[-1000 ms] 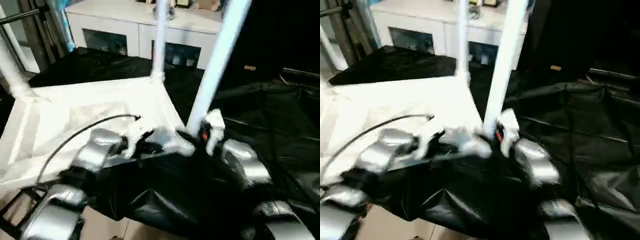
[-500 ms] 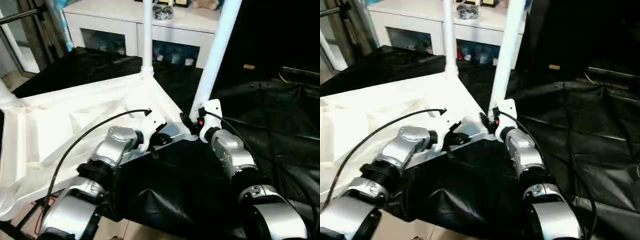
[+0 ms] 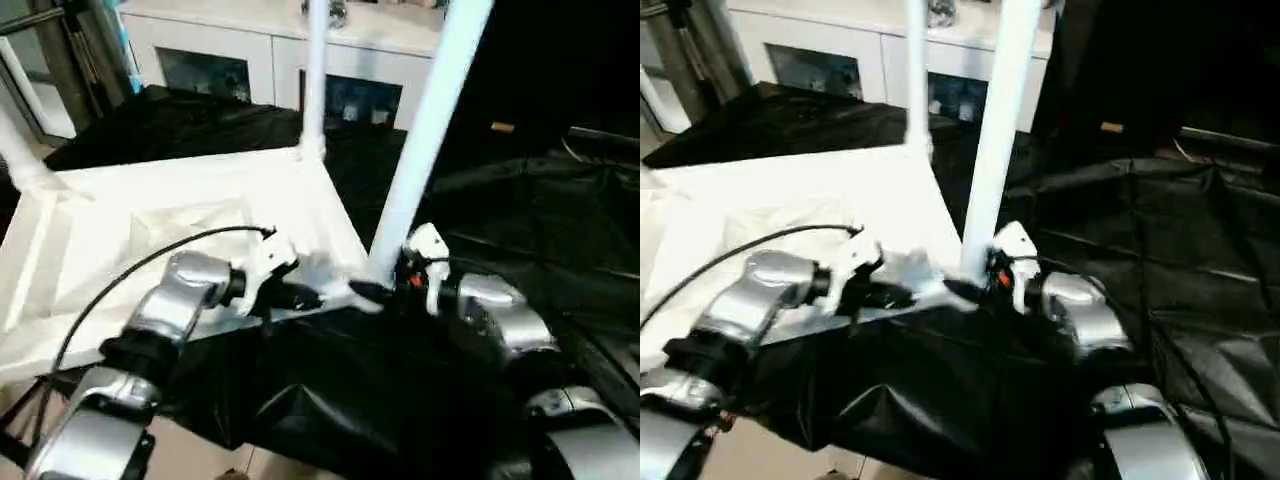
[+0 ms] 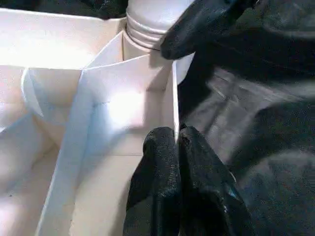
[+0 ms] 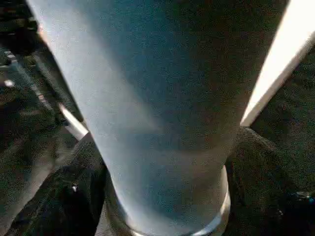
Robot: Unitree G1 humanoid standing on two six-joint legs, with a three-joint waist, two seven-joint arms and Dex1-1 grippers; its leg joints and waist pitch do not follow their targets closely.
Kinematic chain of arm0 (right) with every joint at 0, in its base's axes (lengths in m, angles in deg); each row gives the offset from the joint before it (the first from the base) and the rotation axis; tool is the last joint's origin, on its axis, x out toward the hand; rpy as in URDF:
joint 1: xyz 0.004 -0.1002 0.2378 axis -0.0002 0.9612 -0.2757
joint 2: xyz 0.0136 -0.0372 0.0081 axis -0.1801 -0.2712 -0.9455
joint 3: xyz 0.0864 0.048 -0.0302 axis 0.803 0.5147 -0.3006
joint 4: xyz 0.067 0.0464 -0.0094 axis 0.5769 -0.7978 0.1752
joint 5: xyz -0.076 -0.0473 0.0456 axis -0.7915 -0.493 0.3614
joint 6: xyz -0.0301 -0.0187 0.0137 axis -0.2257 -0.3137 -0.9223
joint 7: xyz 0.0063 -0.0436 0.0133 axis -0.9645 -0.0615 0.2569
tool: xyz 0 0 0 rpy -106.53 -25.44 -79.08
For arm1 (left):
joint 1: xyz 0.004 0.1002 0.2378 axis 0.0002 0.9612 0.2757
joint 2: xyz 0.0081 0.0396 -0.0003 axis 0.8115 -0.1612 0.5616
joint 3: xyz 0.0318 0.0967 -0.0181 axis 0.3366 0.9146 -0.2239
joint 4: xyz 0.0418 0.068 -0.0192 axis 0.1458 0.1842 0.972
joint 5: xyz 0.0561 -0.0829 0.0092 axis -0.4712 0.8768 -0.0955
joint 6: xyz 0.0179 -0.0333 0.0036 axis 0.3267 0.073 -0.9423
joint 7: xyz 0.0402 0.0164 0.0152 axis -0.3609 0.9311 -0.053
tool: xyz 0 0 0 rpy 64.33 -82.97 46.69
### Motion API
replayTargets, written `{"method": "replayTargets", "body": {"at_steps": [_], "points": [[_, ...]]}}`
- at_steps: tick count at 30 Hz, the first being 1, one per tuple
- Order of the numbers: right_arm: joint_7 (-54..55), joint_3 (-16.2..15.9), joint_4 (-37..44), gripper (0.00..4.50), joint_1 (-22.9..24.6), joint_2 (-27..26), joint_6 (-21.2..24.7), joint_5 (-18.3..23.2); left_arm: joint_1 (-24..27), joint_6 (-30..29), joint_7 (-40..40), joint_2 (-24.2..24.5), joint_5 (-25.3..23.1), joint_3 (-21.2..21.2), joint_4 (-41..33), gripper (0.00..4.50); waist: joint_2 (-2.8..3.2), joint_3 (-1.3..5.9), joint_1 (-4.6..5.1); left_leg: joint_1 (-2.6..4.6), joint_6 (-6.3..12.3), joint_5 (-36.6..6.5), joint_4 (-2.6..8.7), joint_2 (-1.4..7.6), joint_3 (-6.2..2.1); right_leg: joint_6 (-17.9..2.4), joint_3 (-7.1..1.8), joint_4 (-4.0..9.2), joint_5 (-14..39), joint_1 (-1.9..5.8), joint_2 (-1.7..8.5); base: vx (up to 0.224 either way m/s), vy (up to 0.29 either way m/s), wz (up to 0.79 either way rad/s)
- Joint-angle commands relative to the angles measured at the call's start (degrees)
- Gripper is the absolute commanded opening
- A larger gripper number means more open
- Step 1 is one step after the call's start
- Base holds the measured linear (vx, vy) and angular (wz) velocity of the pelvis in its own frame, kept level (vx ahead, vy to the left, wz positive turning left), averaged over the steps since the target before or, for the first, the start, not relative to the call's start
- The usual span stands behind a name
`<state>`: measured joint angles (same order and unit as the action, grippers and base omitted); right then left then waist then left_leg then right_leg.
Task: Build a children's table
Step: Rotate leg to tighten
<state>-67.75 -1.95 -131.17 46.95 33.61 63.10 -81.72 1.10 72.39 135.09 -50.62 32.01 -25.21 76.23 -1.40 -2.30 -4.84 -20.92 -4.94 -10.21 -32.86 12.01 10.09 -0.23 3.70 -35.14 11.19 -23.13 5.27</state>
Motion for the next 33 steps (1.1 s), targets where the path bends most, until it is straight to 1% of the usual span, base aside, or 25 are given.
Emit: {"method": "replayTargets", "body": {"at_steps": [1, 2, 3, 4, 5, 6, 8, 11, 14, 18, 22, 23, 24, 25, 26, 27, 28, 29, 30, 31, 32, 33], "points": [[-2.50, -2.09, 0.83, 3.63, 1.18, -0.48, 1.75, -0.43, 0.27, 0.59, 5.17, -0.20, 2.13, 1.83, -3.21, 0.00, 0.40, 3.23, -0.26, 0.59, 3.17, -11.23, 3.55, 1.36, 0.33, -15.50, -2.13, 3.51, 4.84, 3.19, 2.64, 0.000, 0.000, 0.00], [-2.58, -2.11, 0.89, 3.63, 1.20, -0.46, 1.77, -0.36, 0.30, 0.57, 5.21, -0.17, 2.15, 1.83, -3.25, 0.00, 0.40, 3.23, -0.27, 0.62, 2.85, -11.28, 3.62, 1.41, 0.30, -15.25, -2.16, 3.54, 5.10, 3.16, 2.60, 0.000, 0.000, 0.00], [-3.28, -2.28, 1.57, 3.37, 1.39, -0.37, 2.03, 0.27, 0.50, 0.41, 5.62, 0.19, 2.30, 1.80, -3.66, 0.00, 0.39, 3.23, -0.27, 0.63, 2.78, -11.22, 3.61, 1.38, 0.31, -15.22, -2.16, 3.52, 4.99, 3.13, 2.55, 0.000, 0.000, 0.00], [-3.36, -2.33, 1.71, 3.37, 1.43, -0.37, 2.09, 0.37, 0.53, 0.38, 5.68, 0.26, 2.32, 1.79, -3.73, 0.00, 0.44, 3.26, -0.29, 0.64, 2.64, -11.09, 3.61, 1.38, 0.31, -15.25, -2.16, 3.45, 4.65, 3.07, 2.53, 0.000, 0.000, 0.00], [-3.67, -2.39, 2.27, 3.25, 1.57, -0.45, 2.47, 0.79, 0.58, 0.34, 5.83, 0.43, 2.40, 1.77, -3.85, 0.00, 0.43, 3.29, -0.30, 0.66, 2.55, -10.95, 3.61, 1.38, 0.29, -15.34, -2.13, 3.43, 4.30, 3.08, 2.50, 0.000, 0.000, 0.00], [-3.85, -2.37, 2.53, 3.25, 1.63, -0.52, 2.68, 0.99, 0.57, 0.36, 5.88, 0.47, 2.44, 1.77, -3.85, 0.00, 0.47, 3.33, -0.32, 0.69, 2.59, -10.73, 3.58, 1.40, 0.30, -15.46, -2.14, 3.37, 3.84, 3.08, 2.51, 0.000, 0.000, 0.00], [-4.85, -2.39, 3.13, 3.02, 1.76, -0.59, 3.20, 1.38, 0.47, 0.32, 5.98, 0.40, 2.45, 1.73, -3.76, 0.00, 0.40, 3.36, -0.36, 0.56, 2.80, -9.74, 3.51, 1.31, 0.29, -15.59, -2.12, 3.20, 2.39, 3.14, 2.45, 0.000, 0.000, 0.00], [-5.13, -2.26, 3.36, 2.82, 1.83, -0.60, 3.56, 1.26, 0.45, 0.28, 5.93, 0.35, 2.52, 1.75, -3.78, 0.00, 0.40, 3.45, -0.41, 0.57, 3.14, -8.62, 3.38, 1.26, 0.34, -15.97, -2.10, 3.04, 0.52, 3.14, 2.45, 0.000, 0.000, 0.00], [-5.37, -2.22, 3.83, 2.74, 2.02, -0.55, 4.20, 1.32, 0.44, 0.29, 5.77, 0.32, 2.59, 1.83, -3.72, 0.00, 0.38, 3.44, -0.41, 0.54, 3.18, -8.67, 3.38, 1.23, 0.34, -15.93, -2.10, 3.07, 0.77, 3.20, 2.46, 0.000, 0.000, 0.00], [-5.34, -2.51, 4.44, 2.72, 2.68, -0.52, 4.76, 1.40, 0.50, 0.53, 4.95, 0.21, 2.26, 1.73, -3.40, 0.00, 0.35, 3.39, -0.43, 0.57, 2.79, -9.41, 3.46, 1.28, 0.31, -15.47, -2.13, 3.22, 2.39, 3.18, 2.54, 0.000, 0.000, 0.00], [-2.96, -2.25, 4.32, 2.72, 3.18, -1.25, 5.07, 1.01, -0.02, 0.46, 0.76, -0.81, 1.09, 1.04, -1.88, 0.00, 0.34, 3.43, -0.42, 0.62, 2.74, -9.18, 3.42, 1.28, 0.30, -15.54, -2.14, 3.19, 1.75, 3.14, 2.54, 0.000, 0.000, 0.00], [0.74, -1.63, 3.16, 2.72, 2.84, -2.26, 4.82, 0.33, -0.72, 0.16, -2.26, -1.90, 0.63, 0.37, -0.67, 0.00, 0.36, 3.33, -0.40, 0.63, 2.62, -9.56, 3.47, 1.26, 0.33, -15.46, -2.18, 3.27, 2.34, 3.03, 2.54, 0.000, 0.000, 0.00], [4.51, -1.00, 1.78, 2.72, 2.35, -3.34, 4.68, -0.29, -1.49, 0.03, -5.18, -3.05, 0.18, -0.15, 0.37, 0.00, 0.13, 3.29, -0.29, 0.63, 2.44, -9.81, 3.52, 1.24, 0.35, -15.34, -2.23, 3.37, 2.96, 2.99, 2.60, 0.000, 0.000, 0.00], [6.98, -0.58, 0.87, 2.72, 2.01, -4.06, 4.62, -0.69, -2.00, -0.06, -7.06, -3.80, -0.10, -0.48, 1.03, 0.00, 0.23, 3.08, -0.22, 0.92, 1.65, -11.44, 3.69, 1.16, 0.32, -14.82, -2.31, 3.82, 6.10, 2.73, 2.67, 0.000, 0.000, 0.00], [13.23, 0.69, -1.38, 2.72, 1.09, -6.37, 4.65, -1.03, -3.24, -0.59, -10.73, -5.91, -0.58, -0.82, 2.47, 0.00, 0.10, 3.01, -0.15, 0.90, 0.82, -13.05, 3.84, 1.07, 0.17, -13.89, -2.34, 4.13, 9.83, 2.89, 2.83, 0.000, 0.000, 0.00], [14.09, 0.91, -1.70, 2.71, 0.95, -6.71, 4.73, -1.01, -3.41, -0.64, -11.23, -6.20, -0.66, -0.84, 2.66, 0.00, 0.04, 3.00, -0.10, 0.93, 0.44, -13.21, 3.91, 1.08, 0.19, -13.39, -2.38, 4.27, 11.27, 2.77, 2.87, 0.000, 0.000, 0.00], [19.48, 2.35, -3.49, 2.71, 0.01, -9.17, 5.48, -0.57, -4.59, -1.54, -14.75, -8.55, -1.01, -1.11, 3.93, 0.00, 0.11, 2.82, -0.08, 1.04, -0.26, -14.75, 4.07, 1.06, 0.06, -12.33, -2.40, 4.66, 14.54, 2.62, 2.95, 0.000, 0.000, 0.00], [19.48, 2.35, -3.49, 2.71, 0.01, -9.17, 5.48, -0.57, -4.59, -1.54, -14.75, -8.55, -1.01, -1.11, 3.93, 0.00, 0.15, 2.66, 0.15, 0.96, -0.91, -15.79, 4.29, 1.01, -0.06, -11.25, -2.42, 4.89, 17.35, 2.55, 2.94, 0.000, 0.000, 0.00], [21.81, 2.71, -4.32, 2.70, -0.45, -10.20, 5.51, -0.64, -5.15, -1.91, -16.40, -9.69, -1.13, -1.26, 4.55, 0.00, 0.19, 2.74, -0.01, 1.11, -1.15, -16.27, 4.32, 1.06, -0.17, -10.73, -2.37, 5.03, 18.34, 2.56, 3.00, 0.000, 0.000, 0.00], [26.07, 2.94, -6.12, 2.70, -1.46, -11.87, 5.34, -1.16, -6.09, -2.30, -19.15, -11.67, -1.42, -1.46, 5.73, 0.00, 0.36, 2.76, 0.00, 1.19, -1.23, -16.70, 4.34, 1.05, -0.18, -10.16, -2.44, 5.17, 18.38, 2.39, 2.89, 0.000, 0.000, 0.00], [27.29, 2.97, -6.61, 2.70, -1.76, -12.28, 5.34, -1.36, -6.31, -2.41, -19.82, -12.17, -1.51, -1.47, 6.01, 0.00, 0.32, 2.67, 0.11, 1.19, -1.22, -16.93, 4.37, 1.01, -0.10, -10.02, -2.49, 5.29, 18.43, 2.25, 2.80, 0.000, 0.000, 0.00], [31.63, 3.05, -8.49, 2.70, -2.95, -13.61, 5.35, -2.08, -7.07, -2.66, -22.40, -13.83, -1.99, -1.49, 7.00, 0.00, 0.30, 2.67, 0.15, 1.20, -1.62, -17.35, 4.39, 0.94, -0.17, -9.81, -2.48, 5.28, 19.17, 2.20, 2.83, 0.000, 0.000, 0.00]]}}
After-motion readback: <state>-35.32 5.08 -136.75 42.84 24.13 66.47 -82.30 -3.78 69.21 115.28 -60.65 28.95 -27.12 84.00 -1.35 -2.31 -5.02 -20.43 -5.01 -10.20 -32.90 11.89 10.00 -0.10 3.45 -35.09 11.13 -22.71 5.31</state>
